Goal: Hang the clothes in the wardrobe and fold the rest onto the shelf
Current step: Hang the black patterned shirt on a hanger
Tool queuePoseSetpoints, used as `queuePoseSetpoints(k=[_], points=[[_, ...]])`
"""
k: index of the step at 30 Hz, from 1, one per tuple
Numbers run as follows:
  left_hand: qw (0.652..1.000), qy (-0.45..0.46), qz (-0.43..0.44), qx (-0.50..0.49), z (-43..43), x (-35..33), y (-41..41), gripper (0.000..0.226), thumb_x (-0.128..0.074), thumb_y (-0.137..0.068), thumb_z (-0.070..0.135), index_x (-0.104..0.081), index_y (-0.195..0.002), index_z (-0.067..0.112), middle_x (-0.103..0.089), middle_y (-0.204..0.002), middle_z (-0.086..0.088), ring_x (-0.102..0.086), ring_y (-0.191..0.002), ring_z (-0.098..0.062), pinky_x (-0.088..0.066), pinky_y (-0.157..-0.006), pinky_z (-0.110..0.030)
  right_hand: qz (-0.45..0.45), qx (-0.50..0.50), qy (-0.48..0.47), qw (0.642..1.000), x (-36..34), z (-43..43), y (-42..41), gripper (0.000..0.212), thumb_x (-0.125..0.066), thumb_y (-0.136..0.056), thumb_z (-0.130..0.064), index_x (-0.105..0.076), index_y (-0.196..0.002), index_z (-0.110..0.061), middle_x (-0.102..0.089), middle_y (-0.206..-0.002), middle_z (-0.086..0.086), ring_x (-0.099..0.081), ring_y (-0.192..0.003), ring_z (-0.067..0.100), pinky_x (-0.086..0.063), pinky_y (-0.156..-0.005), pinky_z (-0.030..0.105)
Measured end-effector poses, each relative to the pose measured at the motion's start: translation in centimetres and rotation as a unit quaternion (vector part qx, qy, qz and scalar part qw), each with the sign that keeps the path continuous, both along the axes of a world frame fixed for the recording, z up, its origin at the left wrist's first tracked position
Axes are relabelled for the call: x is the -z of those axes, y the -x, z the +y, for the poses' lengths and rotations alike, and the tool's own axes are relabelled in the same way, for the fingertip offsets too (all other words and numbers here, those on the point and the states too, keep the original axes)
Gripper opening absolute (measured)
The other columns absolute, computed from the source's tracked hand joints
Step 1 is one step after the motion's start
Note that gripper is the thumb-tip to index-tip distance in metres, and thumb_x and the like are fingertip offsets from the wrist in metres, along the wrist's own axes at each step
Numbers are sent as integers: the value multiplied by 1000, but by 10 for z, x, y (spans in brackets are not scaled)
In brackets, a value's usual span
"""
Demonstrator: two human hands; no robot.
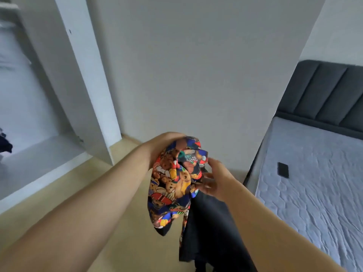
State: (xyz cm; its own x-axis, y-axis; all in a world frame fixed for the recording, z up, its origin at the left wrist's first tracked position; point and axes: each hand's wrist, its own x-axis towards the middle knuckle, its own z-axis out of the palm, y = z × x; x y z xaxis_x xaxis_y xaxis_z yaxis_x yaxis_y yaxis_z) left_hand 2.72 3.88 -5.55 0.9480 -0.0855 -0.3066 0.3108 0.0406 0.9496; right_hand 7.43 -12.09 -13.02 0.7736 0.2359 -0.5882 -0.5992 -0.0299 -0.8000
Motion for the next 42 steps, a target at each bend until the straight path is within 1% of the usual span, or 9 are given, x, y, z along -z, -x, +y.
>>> queuePoseSetpoints(k=[3, 7, 13, 19, 22, 25, 33, 38, 42], points=[[997, -19, -25, -64, 23, -11, 15, 45, -41, -96, 17, -73, -66, 14, -71, -66, 2, -66, -60, -9, -51, -57, -14, -128, -84, 72, 986, 5, 28, -3, 44, -39, -97, -9, -34, -137, -25, -58, -100, 11, -60, -77, 27, -55, -61, 37], [993, -3, -30, -115, 43, -21, 38, 53, -38, -96, 13, -73, -55, 12, -70, -59, 0, -67, -54, -8, -52, -51, -14, -322, -243, 220, 888, 8, 64, -1, 31, -44, -93, -5, -58, -120, -10, -61, -116, 13, -57, -105, 30, -46, -87, 31], [970, -120, 67, -199, 75, -17, 85, 41, -46, -92, 22, -68, -59, 12, -65, -55, -4, -62, -46, -14, -47, -50, -17, -376, -138, 155, 903, -12, 93, 2, 24, -44, -91, -13, -46, -68, -16, -48, -61, -2, -44, -60, 18, -30, -50, 25], [933, -284, 79, -205, 102, -11, 117, 23, -55, -88, 45, -61, -99, 25, -65, -93, 6, -62, -81, -10, -45, -68, -23, -419, -183, 67, 887, -33, 127, 24, 24, -45, -92, -14, -50, -69, -22, -54, -66, -7, -48, -62, 9, -38, -56, 24], [938, -316, 42, -139, 98, -8, 124, 48, -70, -80, 35, -42, -119, 36, -57, -106, 16, -60, -91, 2, -48, -75, -15, -437, -242, 16, 866, -50, 151, 45, 28, -42, -90, -9, -53, -70, -26, -58, -70, -5, -53, -70, 14, -44, -68, 29], [866, -428, -10, -258, 105, -8, 132, 25, -64, -84, 22, -57, -108, 17, -66, -100, -4, -62, -96, -20, -48, -86, -33, -470, -297, -20, 831, -68, 172, 65, 29, -44, -89, -7, -55, -71, -26, -60, -73, -3, -55, -75, 16, -48, -73, 32], [850, -285, -103, -431, 149, -42, 178, 18, -54, -87, 3, -64, -94, 16, -67, -91, -7, -63, -85, -20, -50, -76, -26, -399, -411, -107, 813, -89, 214, 85, 23, -64, -85, -5, -51, -97, -20, -59, -85, -3, -58, -75, 8, -49, -62, 12], [838, -220, -160, -473, 183, -63, 209, 25, -51, -85, -5, -64, -94, 13, -67, -83, -7, -63, -76, -20, -50, -74, -28, -425, -520, 127, 730, -78, 238, 91, 37, -64, -83, -15, -57, -120, -12, -63, -109, 7, -59, -96, 21, -49, -89, 30], [804, -248, -179, -510, 218, -65, 226, 26, -51, -85, -5, -63, -85, 19, -64, -79, -3, -61, -73, -16, -49, -68, -19, -433, -499, 150, 735, -84, 263, 107, 31, -54, -92, -30, -63, -114, -9, -65, -110, 10, -61, -99, 26, -48, -92, 33]])
